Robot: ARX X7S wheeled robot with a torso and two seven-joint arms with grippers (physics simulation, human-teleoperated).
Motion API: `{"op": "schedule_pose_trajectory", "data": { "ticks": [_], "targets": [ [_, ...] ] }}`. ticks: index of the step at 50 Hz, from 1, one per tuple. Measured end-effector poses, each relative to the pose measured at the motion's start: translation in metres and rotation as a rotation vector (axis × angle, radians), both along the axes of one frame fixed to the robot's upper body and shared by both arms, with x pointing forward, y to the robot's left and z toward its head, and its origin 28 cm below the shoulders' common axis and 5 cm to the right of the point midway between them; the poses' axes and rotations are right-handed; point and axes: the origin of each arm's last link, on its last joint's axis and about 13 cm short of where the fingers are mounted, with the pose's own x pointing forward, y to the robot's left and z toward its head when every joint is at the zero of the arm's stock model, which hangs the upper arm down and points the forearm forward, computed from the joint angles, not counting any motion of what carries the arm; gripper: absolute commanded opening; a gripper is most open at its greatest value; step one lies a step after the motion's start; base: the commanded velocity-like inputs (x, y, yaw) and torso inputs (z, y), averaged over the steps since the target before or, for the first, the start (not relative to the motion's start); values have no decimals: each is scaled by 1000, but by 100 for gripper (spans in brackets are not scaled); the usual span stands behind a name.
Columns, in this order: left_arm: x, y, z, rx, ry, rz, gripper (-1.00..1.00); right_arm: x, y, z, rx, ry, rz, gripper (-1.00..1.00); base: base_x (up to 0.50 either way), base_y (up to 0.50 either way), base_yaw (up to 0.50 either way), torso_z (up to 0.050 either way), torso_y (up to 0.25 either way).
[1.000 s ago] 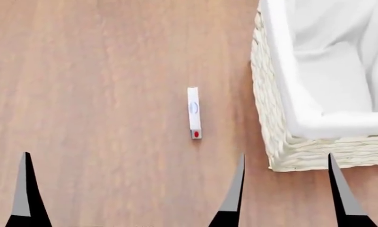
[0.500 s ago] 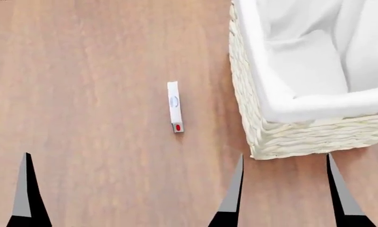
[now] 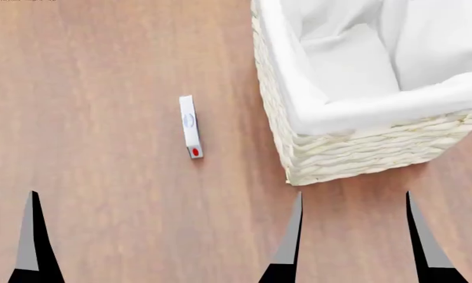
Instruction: Pick up the alphabet soup and the cream cheese box, and put them in the basket.
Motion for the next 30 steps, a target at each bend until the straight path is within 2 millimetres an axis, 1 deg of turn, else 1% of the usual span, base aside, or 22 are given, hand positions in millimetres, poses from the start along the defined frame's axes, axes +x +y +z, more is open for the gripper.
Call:
{"op": "schedule_pose_trajectory", "data": {
  "ticks": [30],
  "targets": [
    [1, -1, -1, 2, 3, 0, 100, 1, -1, -1, 1, 2, 0, 100, 0, 0, -240, 0, 0]
  ]
}}
